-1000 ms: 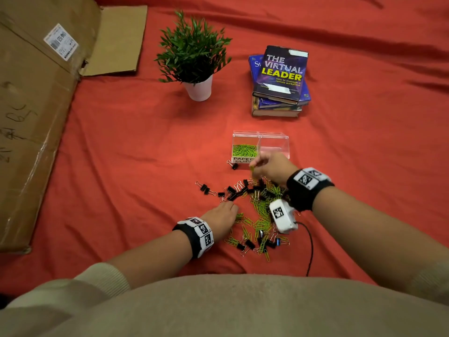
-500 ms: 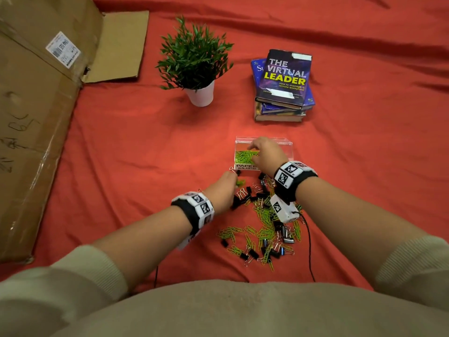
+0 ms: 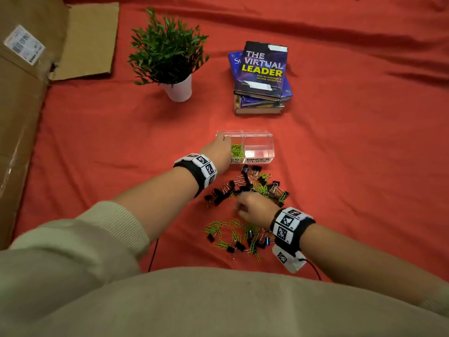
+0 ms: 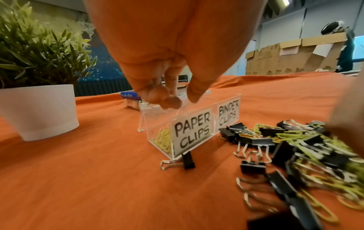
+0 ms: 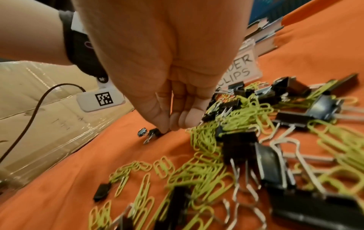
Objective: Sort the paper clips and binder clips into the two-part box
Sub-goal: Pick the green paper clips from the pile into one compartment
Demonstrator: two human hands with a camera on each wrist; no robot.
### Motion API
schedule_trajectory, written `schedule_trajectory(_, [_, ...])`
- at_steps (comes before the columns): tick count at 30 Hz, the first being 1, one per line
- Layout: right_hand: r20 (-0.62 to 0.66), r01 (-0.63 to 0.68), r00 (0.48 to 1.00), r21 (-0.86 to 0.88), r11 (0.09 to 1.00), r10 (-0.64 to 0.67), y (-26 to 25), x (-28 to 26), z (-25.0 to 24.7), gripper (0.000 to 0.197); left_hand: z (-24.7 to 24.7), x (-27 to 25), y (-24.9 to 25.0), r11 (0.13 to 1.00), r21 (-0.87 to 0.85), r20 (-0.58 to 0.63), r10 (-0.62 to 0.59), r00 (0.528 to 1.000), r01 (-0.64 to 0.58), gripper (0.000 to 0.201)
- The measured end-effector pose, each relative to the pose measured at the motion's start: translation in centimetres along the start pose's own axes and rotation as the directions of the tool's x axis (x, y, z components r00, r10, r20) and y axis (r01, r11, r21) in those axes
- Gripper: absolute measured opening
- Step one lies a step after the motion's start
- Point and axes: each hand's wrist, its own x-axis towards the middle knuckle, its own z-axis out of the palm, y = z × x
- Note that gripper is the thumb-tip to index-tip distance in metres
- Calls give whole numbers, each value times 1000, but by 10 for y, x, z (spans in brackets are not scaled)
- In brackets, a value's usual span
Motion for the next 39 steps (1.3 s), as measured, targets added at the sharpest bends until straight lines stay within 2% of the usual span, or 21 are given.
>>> schedule_trajectory(3, [6,-2,1000,-82,997,2,-6,3,16,21,6,-36,-1,993,-68,-111,91,990,-99,24])
schedule_trajectory(4, [-2,-11,1000,-119,993,10,-8,3,21,24,11,-49,-3,987,-82,-86,134,987,-142,21])
schedule_trajectory(6, [-18,-21,1000,-174,985,18,-11,5,30,31,28,-76,-8,977,-72,54,205,977,-201,16])
schedule_trajectory(9, [-7,-15,1000,-215,976,14,-16,3,42,33,57,-111,-19,977,-18,223,210,952,-212,20])
schedule_trajectory(13, [22,-21,999,-217,976,27,-21,-1,51,31,81,-134,-27,982,-4,262,182,948,-187,35])
schedule_trajectory(17, [42,-17,999,-220,975,27,-24,-3,55,32,90,-141,-25,984,-11,224,175,959,-177,30])
schedule_trajectory(21, [65,-83,994,-118,990,91,-21,1,51,28,92,-141,-24,983,-40,210,184,960,-179,24])
schedule_trajectory(26, [47,-203,979,238,950,197,-14,1,32,17,94,-144,-23,992,-86,191,109,975,-94,17])
schedule_trajectory(29, [103,-248,968,497,831,227,-7,1,14,10,94,-143,-24,989,-142,178,67,982,-42,18])
schedule_trajectory(30, [129,-266,963,601,753,238,-5,2,9,11,93,-143,-25,985,-171,174,54,983,-24,18])
schedule_trajectory(32, [194,-298,951,787,541,242,-2,3,3,13,90,-141,-27,974,-226,164,36,986,2,16])
schedule_trajectory(34, [257,-330,938,865,378,231,-1,4,0,15,87,-139,-29,962,-270,153,17,988,25,15])
schedule_trajectory(36, [304,-360,927,884,298,218,-1,6,1,18,83,-135,-33,941,-330,138,-31,990,75,11])
schedule_trajectory(39, [345,-400,909,881,253,235,-5,8,5,21,77,-132,-37,883,-448,122,-91,988,137,8])
